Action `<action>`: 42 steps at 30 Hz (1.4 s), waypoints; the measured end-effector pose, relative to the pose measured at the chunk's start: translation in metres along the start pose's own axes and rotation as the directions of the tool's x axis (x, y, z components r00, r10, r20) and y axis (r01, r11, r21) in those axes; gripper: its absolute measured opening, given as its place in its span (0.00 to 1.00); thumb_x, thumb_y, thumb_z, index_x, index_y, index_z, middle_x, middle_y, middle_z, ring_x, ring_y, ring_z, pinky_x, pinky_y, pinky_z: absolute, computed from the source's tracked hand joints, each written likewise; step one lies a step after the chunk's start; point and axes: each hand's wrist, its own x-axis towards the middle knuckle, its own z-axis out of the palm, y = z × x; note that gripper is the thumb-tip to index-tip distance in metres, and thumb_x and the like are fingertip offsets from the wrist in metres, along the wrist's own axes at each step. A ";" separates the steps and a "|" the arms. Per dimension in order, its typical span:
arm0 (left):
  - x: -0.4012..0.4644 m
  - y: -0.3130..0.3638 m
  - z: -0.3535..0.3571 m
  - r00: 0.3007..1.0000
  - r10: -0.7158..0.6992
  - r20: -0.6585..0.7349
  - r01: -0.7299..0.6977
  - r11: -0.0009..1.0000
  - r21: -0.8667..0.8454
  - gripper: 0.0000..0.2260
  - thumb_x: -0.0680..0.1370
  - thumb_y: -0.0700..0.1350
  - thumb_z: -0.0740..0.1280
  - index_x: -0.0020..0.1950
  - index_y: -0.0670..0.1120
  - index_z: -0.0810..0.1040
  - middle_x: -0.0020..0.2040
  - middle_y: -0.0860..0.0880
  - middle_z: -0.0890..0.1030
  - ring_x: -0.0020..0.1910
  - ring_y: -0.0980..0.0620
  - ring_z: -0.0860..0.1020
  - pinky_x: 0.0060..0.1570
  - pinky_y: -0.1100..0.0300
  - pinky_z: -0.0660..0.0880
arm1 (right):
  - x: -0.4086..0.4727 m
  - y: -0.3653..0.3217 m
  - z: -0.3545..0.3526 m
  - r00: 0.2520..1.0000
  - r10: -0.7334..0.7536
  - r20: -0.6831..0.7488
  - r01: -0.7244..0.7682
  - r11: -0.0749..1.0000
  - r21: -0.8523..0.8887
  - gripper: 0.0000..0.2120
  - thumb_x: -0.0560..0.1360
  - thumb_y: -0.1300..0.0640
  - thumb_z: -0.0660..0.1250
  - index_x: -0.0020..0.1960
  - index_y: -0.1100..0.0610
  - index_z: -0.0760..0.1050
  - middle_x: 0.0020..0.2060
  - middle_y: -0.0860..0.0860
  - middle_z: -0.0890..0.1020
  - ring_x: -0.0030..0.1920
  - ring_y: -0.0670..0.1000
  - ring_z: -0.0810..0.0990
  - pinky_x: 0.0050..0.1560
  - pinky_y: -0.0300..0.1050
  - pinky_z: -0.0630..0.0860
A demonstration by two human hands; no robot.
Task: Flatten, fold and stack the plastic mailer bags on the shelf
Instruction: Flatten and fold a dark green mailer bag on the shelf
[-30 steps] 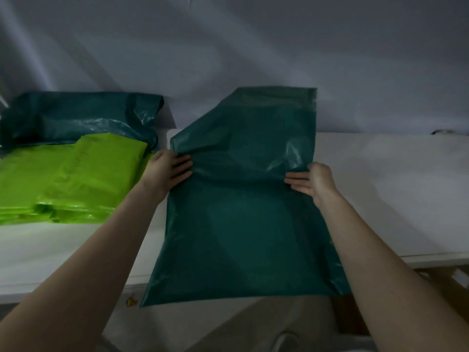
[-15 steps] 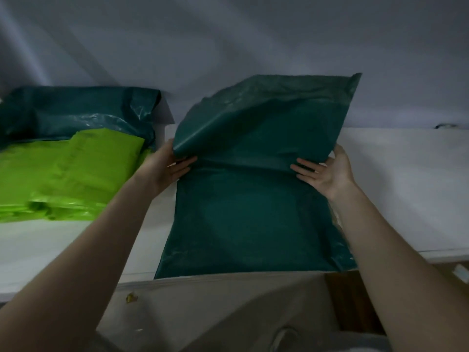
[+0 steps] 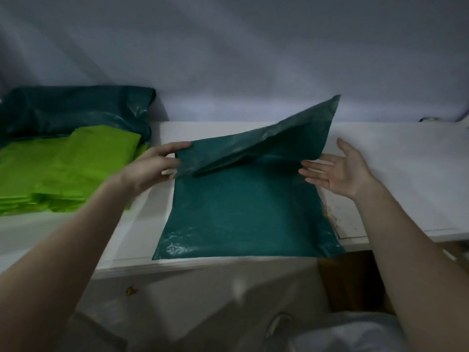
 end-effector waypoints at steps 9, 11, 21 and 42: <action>-0.024 -0.005 0.025 0.996 -0.082 -0.034 0.070 0.962 -0.264 0.18 0.75 0.43 0.68 0.64 0.50 0.74 0.57 0.46 0.80 0.54 0.50 0.80 0.41 0.62 0.80 | -0.029 0.005 0.001 0.998 0.047 -0.046 -0.056 0.970 -0.237 0.23 0.79 0.41 0.55 0.48 0.61 0.75 0.47 0.57 0.79 0.43 0.55 0.79 0.40 0.42 0.79; -0.029 -0.005 0.028 0.994 -0.090 -0.063 0.074 0.972 -0.223 0.17 0.73 0.41 0.69 0.62 0.50 0.76 0.55 0.45 0.81 0.51 0.48 0.81 0.38 0.62 0.80 | -0.036 0.006 0.001 0.998 0.053 -0.031 -0.060 0.935 -0.349 0.17 0.77 0.46 0.62 0.51 0.60 0.77 0.48 0.56 0.80 0.44 0.53 0.80 0.45 0.44 0.78; -0.069 -0.007 0.036 0.986 -0.153 -0.071 0.141 0.979 -0.144 0.10 0.74 0.43 0.69 0.54 0.46 0.81 0.53 0.46 0.82 0.50 0.49 0.81 0.42 0.63 0.81 | -0.079 0.023 0.008 0.998 -0.019 -0.061 -0.022 0.792 -0.610 0.13 0.73 0.68 0.66 0.56 0.59 0.73 0.46 0.55 0.79 0.40 0.50 0.78 0.26 0.36 0.77; -0.049 0.006 0.028 0.982 -0.174 -0.067 0.134 0.911 -0.390 0.13 0.76 0.44 0.66 0.59 0.42 0.78 0.54 0.44 0.83 0.48 0.50 0.83 0.45 0.59 0.81 | -0.054 0.039 0.024 0.994 -0.074 -0.084 0.036 0.924 -0.382 0.16 0.78 0.65 0.59 0.63 0.55 0.70 0.61 0.55 0.72 0.58 0.59 0.75 0.54 0.61 0.76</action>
